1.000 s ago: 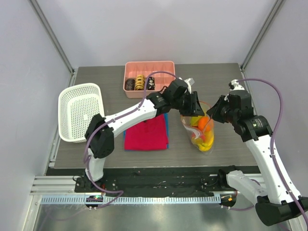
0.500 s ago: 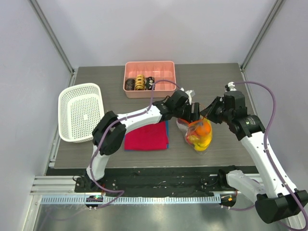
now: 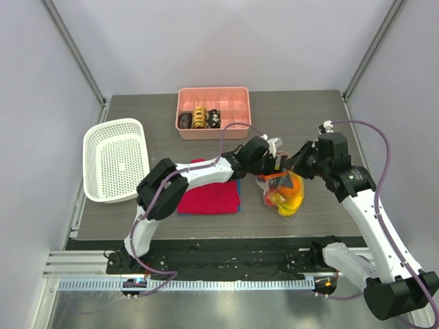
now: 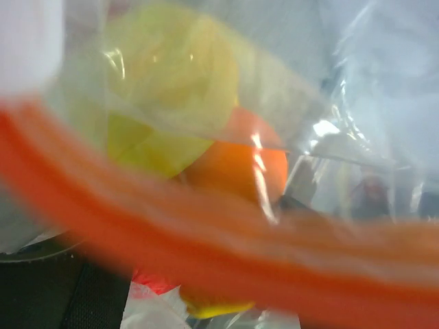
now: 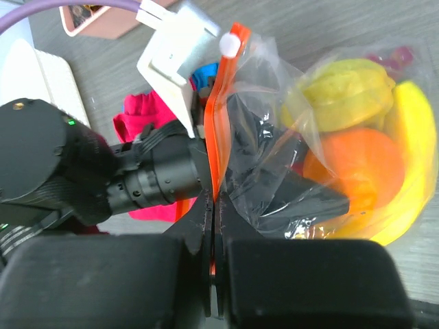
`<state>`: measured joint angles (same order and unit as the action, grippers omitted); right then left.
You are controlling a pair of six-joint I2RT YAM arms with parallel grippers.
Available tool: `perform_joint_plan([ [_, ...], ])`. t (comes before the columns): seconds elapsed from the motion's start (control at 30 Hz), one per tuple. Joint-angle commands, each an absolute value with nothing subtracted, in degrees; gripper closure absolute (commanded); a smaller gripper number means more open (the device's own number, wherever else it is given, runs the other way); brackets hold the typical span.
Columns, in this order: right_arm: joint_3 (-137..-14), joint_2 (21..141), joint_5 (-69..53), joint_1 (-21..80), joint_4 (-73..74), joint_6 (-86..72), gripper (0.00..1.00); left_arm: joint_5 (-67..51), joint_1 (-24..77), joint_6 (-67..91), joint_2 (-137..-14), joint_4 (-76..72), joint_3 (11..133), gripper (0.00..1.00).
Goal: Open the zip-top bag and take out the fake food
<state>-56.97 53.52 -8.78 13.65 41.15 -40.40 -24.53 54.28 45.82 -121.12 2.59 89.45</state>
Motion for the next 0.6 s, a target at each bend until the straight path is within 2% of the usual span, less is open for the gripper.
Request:
perform_joint_plan([
  [0.0,-55.6,51.5,-9.7,13.5,39.6,-40.1,0.99,-30.2,55.3,42.8,-120.1,-3.8,85.5,0.23],
  [0.23,-55.4,51.2,-10.3,13.6,39.6,-40.3,0.99,-23.7,55.9,46.3,-122.4,-8.9,84.9,0.22],
  [0.37,-55.4,50.9,-10.1,13.5,40.3,-40.2,0.99,-21.4,56.6,45.3,-124.0,-6.7,87.5,0.25],
  [0.47,-55.3,50.6,-10.4,13.5,40.5,-40.3,0.99,-21.4,56.6,45.3,-125.0,-7.1,88.0,0.38],
  [0.5,-55.4,50.4,-10.1,13.6,40.8,-40.0,0.99,-21.4,56.6,44.9,-125.0,-7.5,87.9,0.50],
  [0.57,-55.5,49.8,-9.2,13.5,41.2,-39.2,0.99,-19.9,56.6,43.5,-123.4,-5.5,87.9,0.64],
])
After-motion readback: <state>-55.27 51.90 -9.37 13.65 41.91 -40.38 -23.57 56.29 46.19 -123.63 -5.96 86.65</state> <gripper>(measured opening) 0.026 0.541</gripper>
